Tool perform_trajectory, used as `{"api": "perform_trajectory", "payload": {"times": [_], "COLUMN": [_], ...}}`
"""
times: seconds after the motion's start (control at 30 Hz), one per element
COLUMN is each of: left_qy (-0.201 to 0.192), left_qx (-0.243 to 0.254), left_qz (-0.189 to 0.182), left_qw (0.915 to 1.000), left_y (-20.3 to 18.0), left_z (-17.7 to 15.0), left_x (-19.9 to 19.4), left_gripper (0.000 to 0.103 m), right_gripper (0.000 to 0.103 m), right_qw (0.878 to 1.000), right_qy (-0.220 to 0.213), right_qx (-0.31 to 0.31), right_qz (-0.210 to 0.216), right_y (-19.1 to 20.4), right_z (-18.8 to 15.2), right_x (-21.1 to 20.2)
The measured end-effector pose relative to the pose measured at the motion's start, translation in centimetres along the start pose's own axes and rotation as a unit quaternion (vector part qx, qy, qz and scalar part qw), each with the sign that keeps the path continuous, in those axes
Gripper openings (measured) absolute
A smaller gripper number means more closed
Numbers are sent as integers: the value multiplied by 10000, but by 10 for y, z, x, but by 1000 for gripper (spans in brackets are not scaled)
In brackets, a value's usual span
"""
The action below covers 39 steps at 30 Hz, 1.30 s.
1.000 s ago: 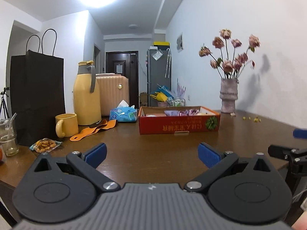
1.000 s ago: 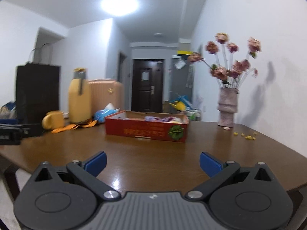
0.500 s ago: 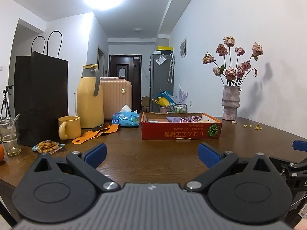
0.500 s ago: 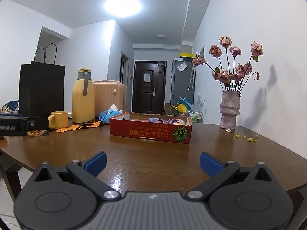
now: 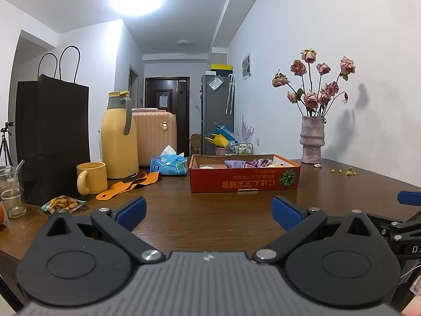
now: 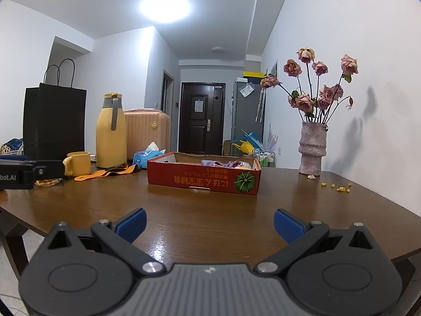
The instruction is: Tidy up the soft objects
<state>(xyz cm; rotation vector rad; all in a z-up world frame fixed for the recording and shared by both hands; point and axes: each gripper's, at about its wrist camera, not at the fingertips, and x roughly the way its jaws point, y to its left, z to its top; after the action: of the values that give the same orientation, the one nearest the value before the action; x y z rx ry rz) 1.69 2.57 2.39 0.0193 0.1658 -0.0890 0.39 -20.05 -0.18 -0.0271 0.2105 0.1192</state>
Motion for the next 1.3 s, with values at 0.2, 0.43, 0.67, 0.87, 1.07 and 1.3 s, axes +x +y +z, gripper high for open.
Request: {"api": "perform_trajectory", "payload": {"times": [0.2, 0.43, 0.67, 0.87, 1.07, 1.3], "left_qy": [-8, 1, -5, 2, 23, -2], "left_qx": [3, 0, 14, 35, 28, 39], "left_qz": [-13, -14, -24, -35, -17, -23], "left_qw": [10000, 10000, 10000, 10000, 10000, 10000], "left_y": [0, 0, 0, -1, -2, -2], "left_z": [0, 0, 1, 1, 1, 1], "left_x": [0, 0, 0, 1, 2, 2], "left_gripper": [103, 103, 103, 103, 103, 103], "right_gripper": [103, 103, 103, 103, 103, 103], "right_qw": [10000, 10000, 10000, 10000, 10000, 10000], "right_qy": [-6, 20, 19, 5, 10, 3], "right_qx": [-22, 24, 25, 20, 32, 50], "right_qz": [19, 42, 37, 54, 45, 64], "right_y": [3, 3, 2, 3, 2, 1], "right_z": [0, 0, 0, 0, 0, 1], "right_x": [0, 1, 2, 1, 0, 0]}}
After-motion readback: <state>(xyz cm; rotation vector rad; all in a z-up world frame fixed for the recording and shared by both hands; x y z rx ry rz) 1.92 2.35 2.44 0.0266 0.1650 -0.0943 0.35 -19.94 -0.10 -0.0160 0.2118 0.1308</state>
